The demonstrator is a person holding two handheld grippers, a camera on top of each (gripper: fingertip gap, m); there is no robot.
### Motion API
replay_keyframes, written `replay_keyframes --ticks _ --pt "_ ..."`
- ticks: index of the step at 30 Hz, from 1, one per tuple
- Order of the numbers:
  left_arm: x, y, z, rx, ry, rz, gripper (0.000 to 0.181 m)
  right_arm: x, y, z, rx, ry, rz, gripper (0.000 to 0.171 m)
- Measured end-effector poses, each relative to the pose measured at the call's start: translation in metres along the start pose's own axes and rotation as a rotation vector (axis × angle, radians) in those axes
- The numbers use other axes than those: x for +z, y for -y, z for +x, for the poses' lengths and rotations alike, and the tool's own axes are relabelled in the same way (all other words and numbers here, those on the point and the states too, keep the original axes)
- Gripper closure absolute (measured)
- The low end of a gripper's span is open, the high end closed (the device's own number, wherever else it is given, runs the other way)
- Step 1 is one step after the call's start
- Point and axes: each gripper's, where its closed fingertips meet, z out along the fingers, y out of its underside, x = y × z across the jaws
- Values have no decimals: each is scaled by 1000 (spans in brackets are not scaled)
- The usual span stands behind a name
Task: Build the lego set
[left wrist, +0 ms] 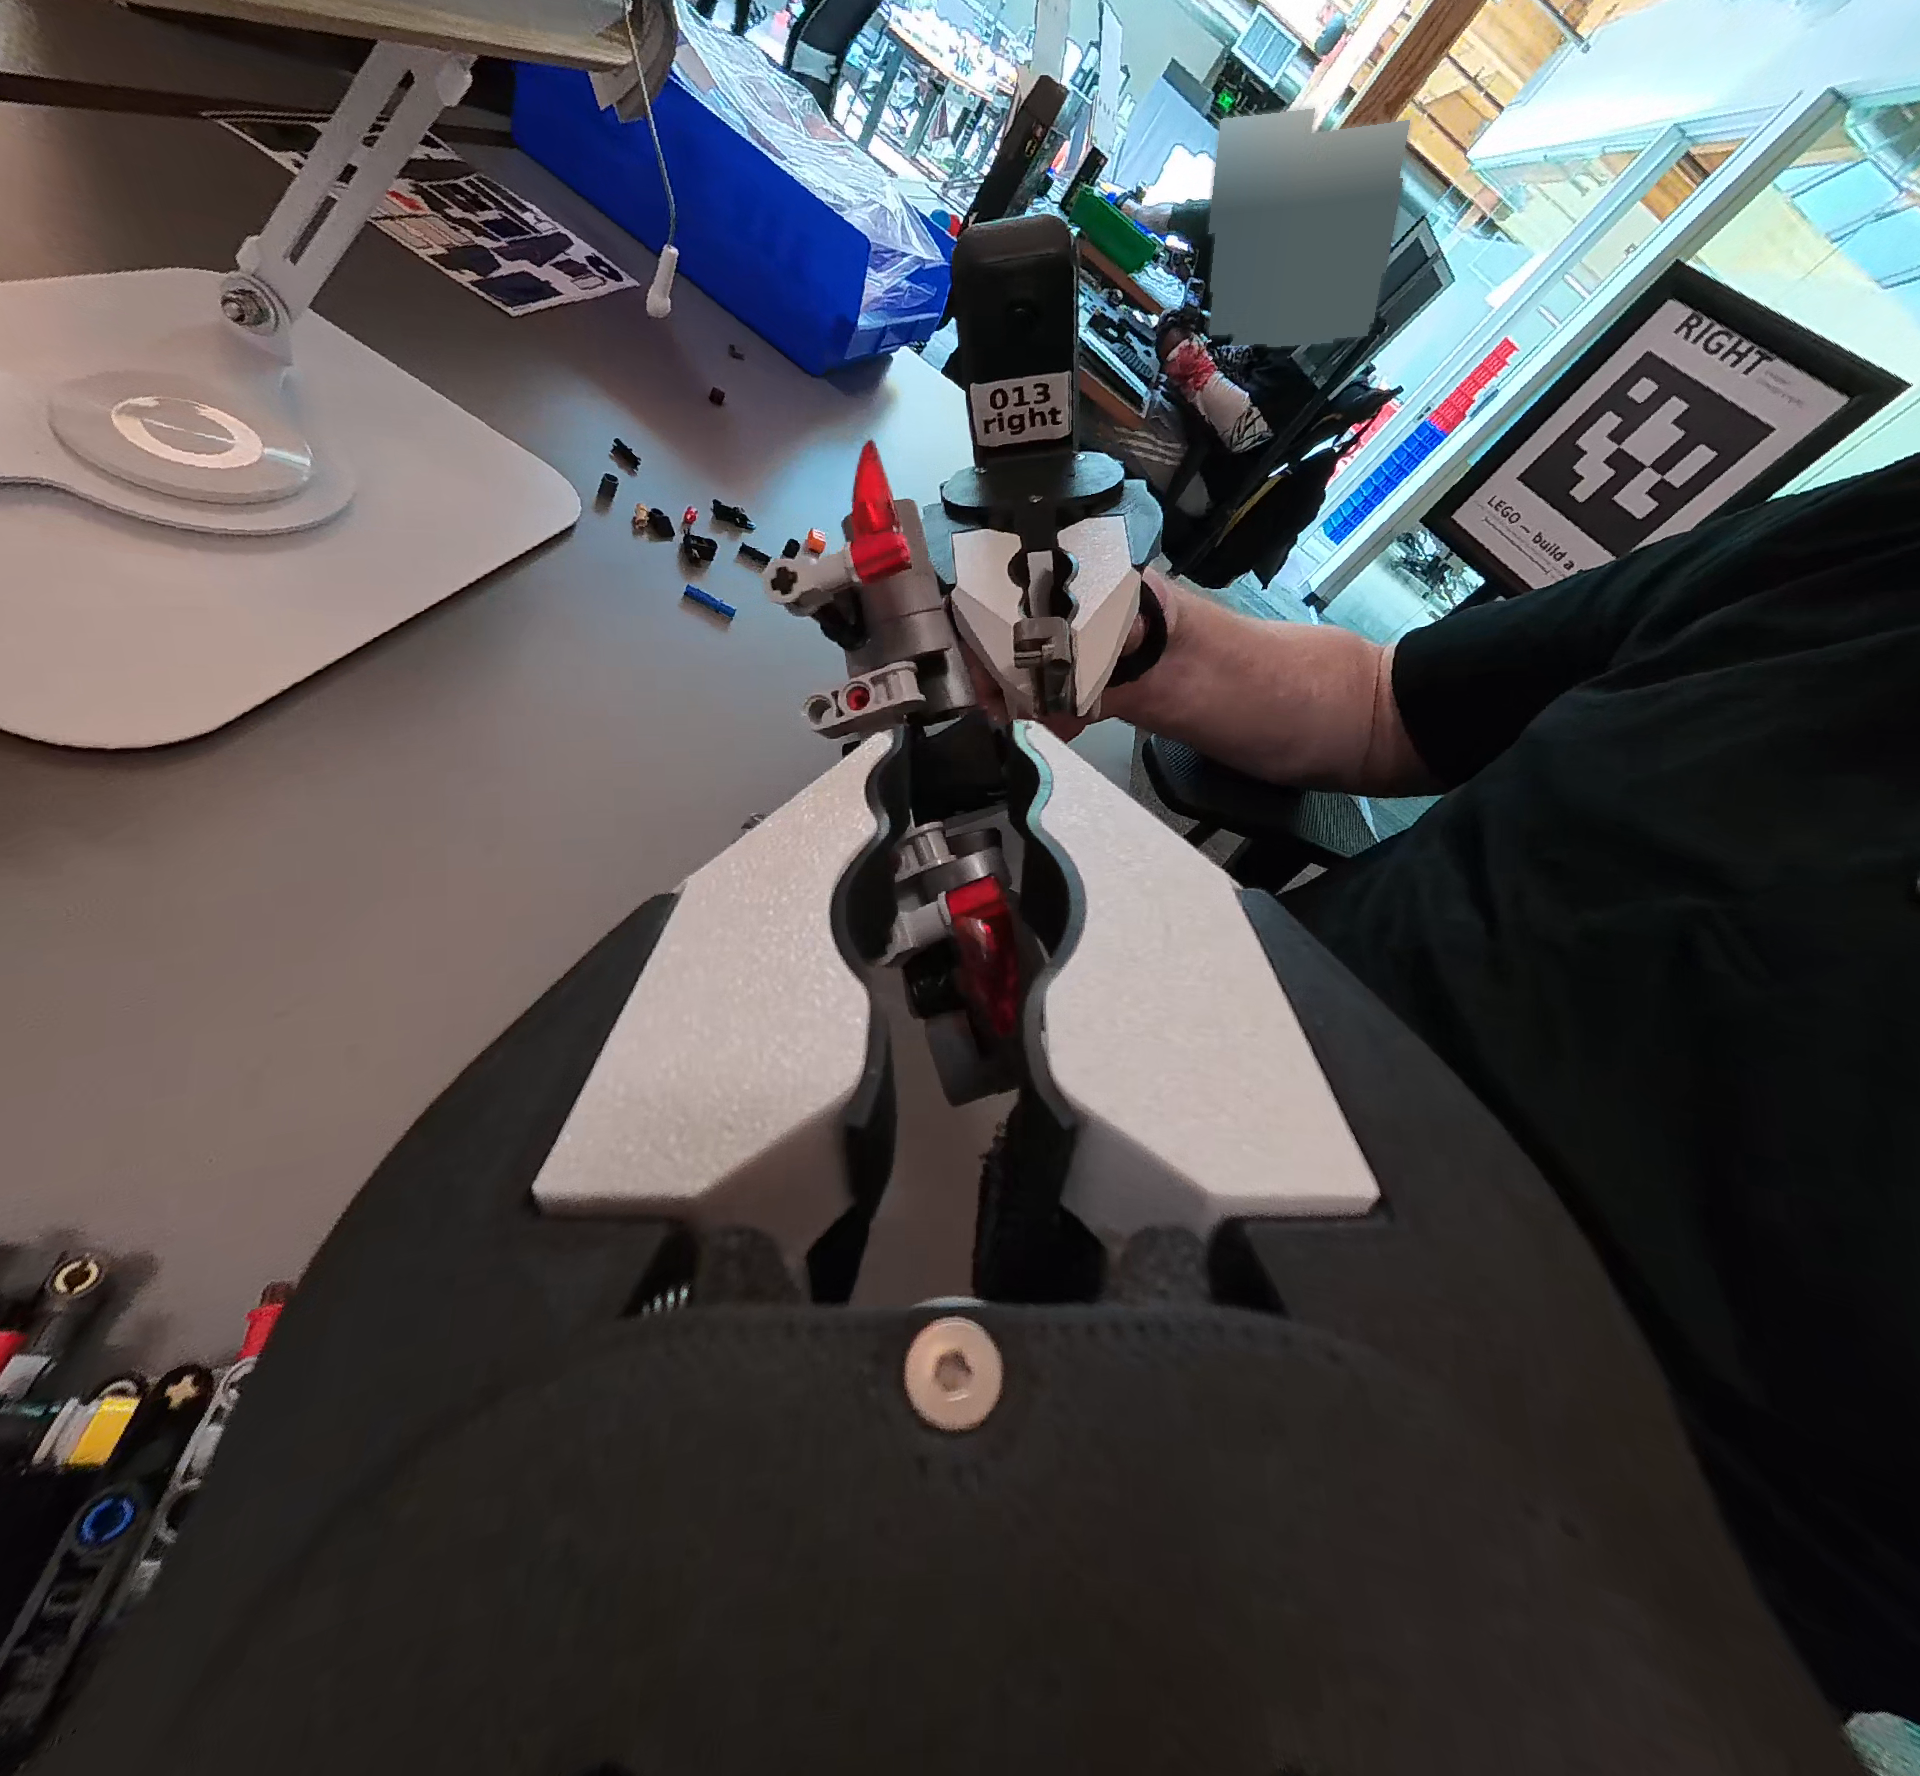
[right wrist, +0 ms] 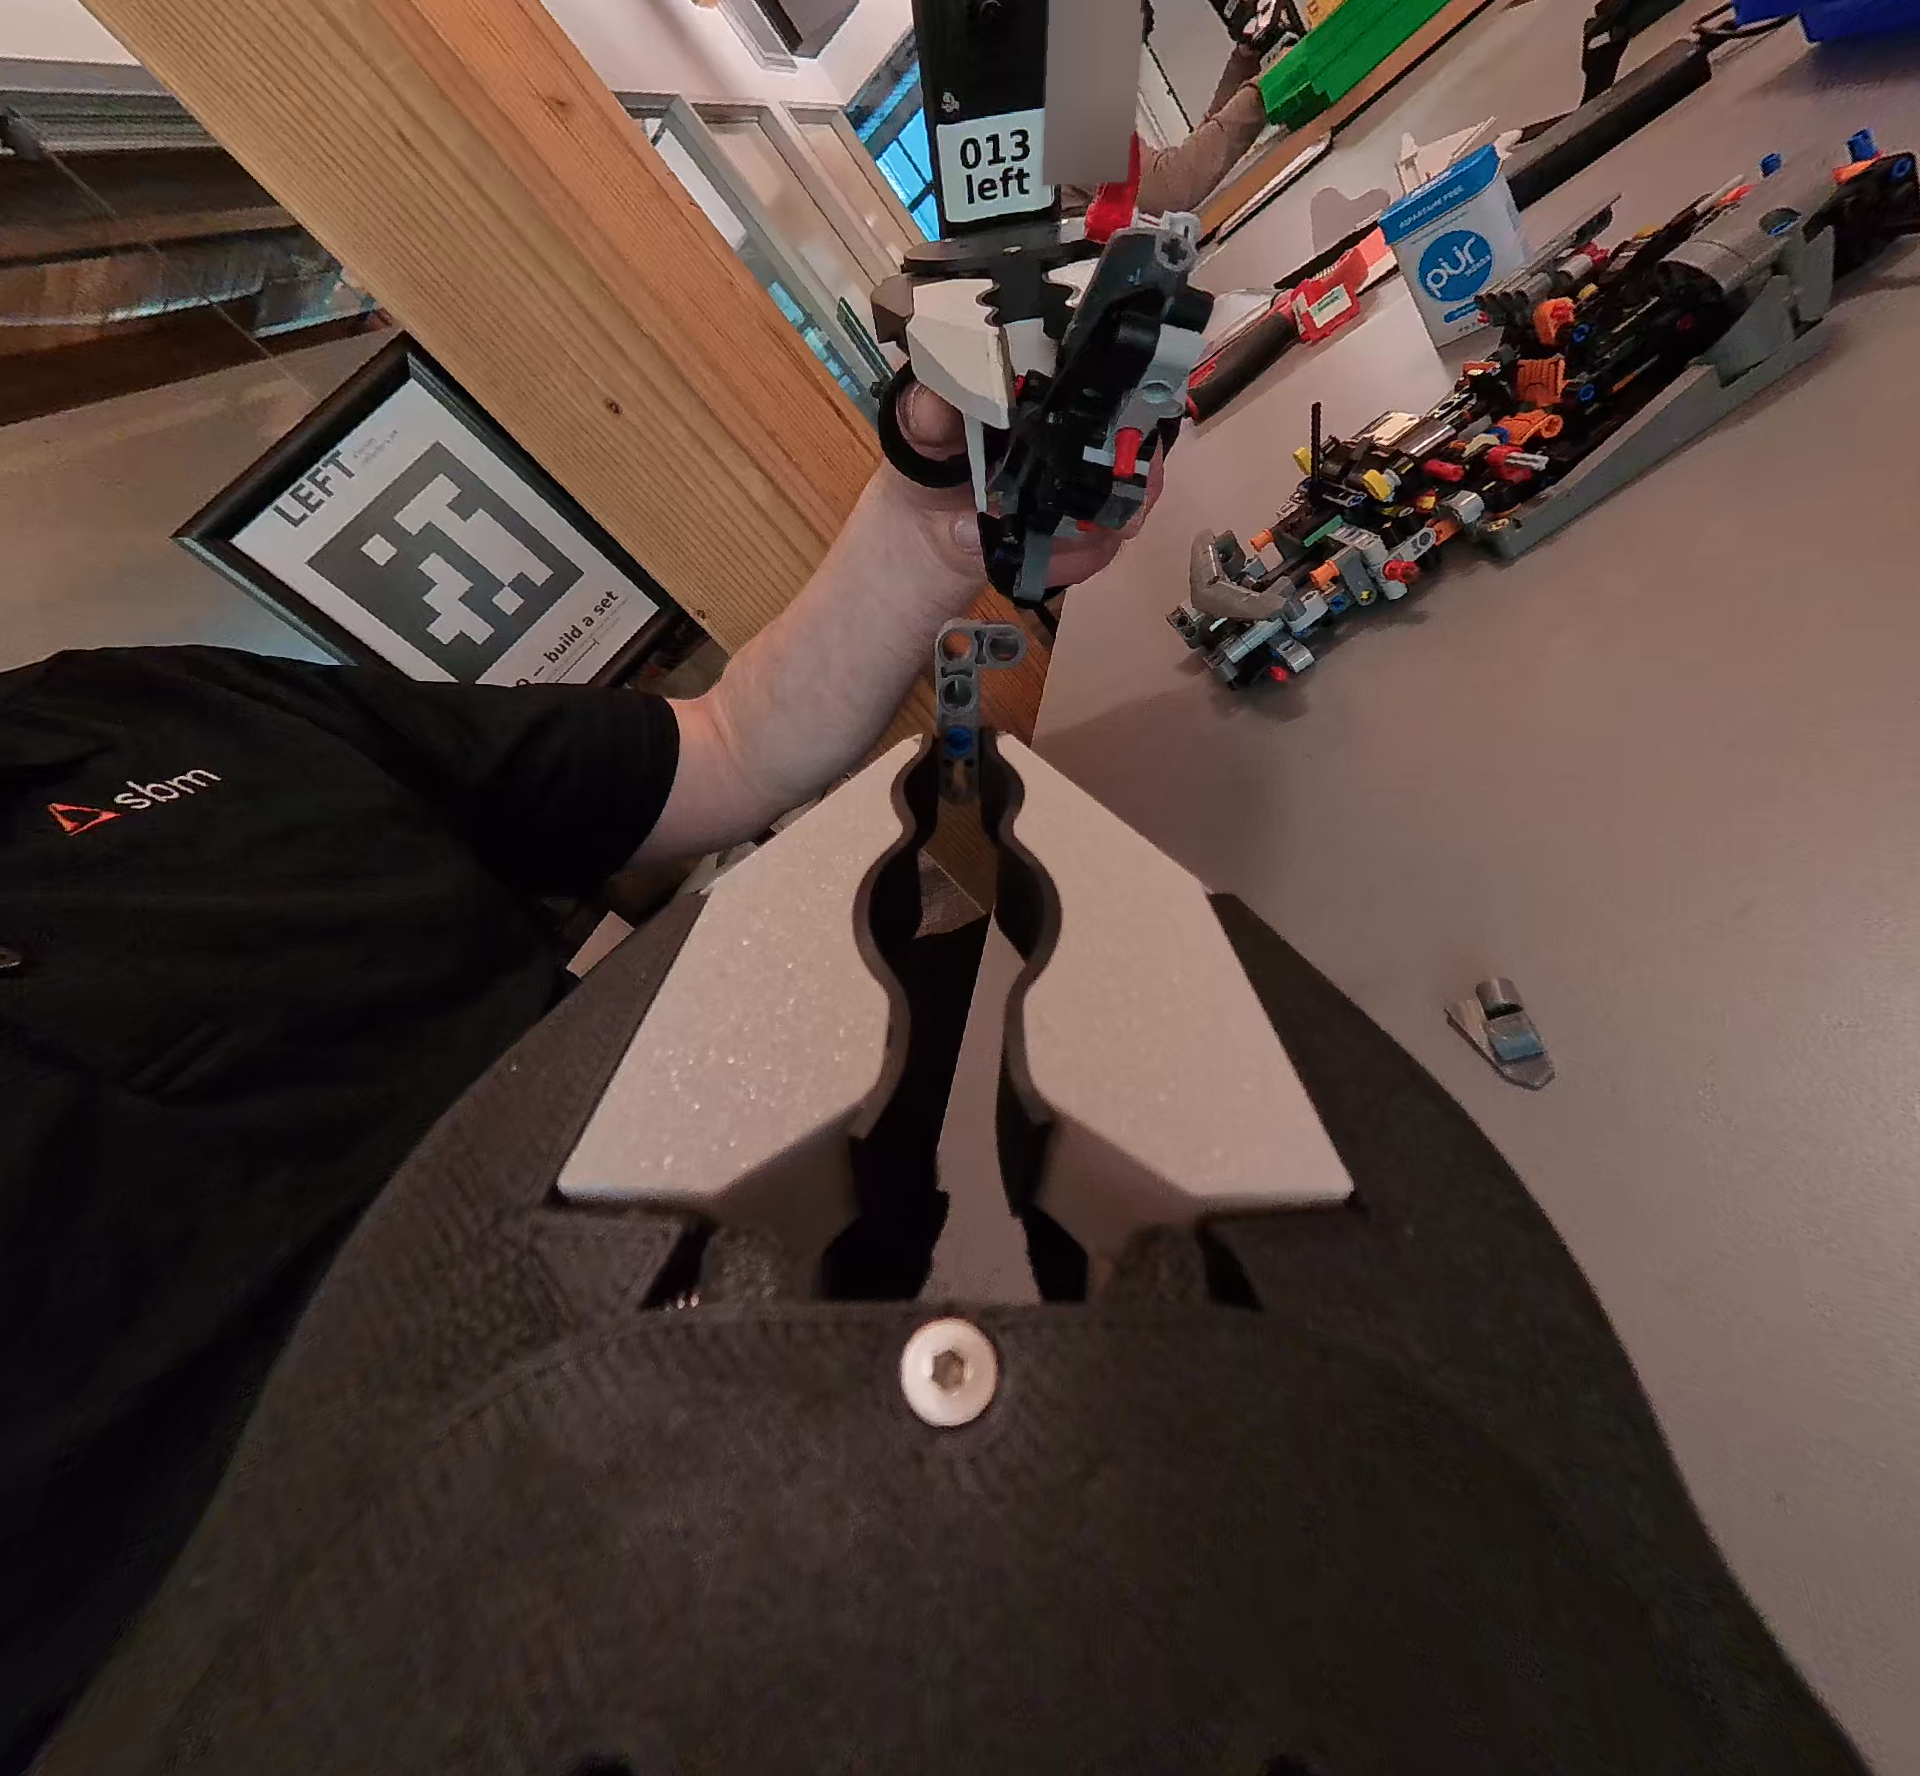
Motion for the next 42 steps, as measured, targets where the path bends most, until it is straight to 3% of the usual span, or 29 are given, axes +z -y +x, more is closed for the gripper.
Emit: replay_keyframes --ticks 11,31,42 --pt "-2 11 22 63 -121 74 166 0 -1 -1 -2 6 -3 166" --pt "9 0 7 10 -66 -6 166 -4 2 1 1 6 13 167" --pt "5 16 25 61 -168 77 166 -6 2 3 5 9 17 167"
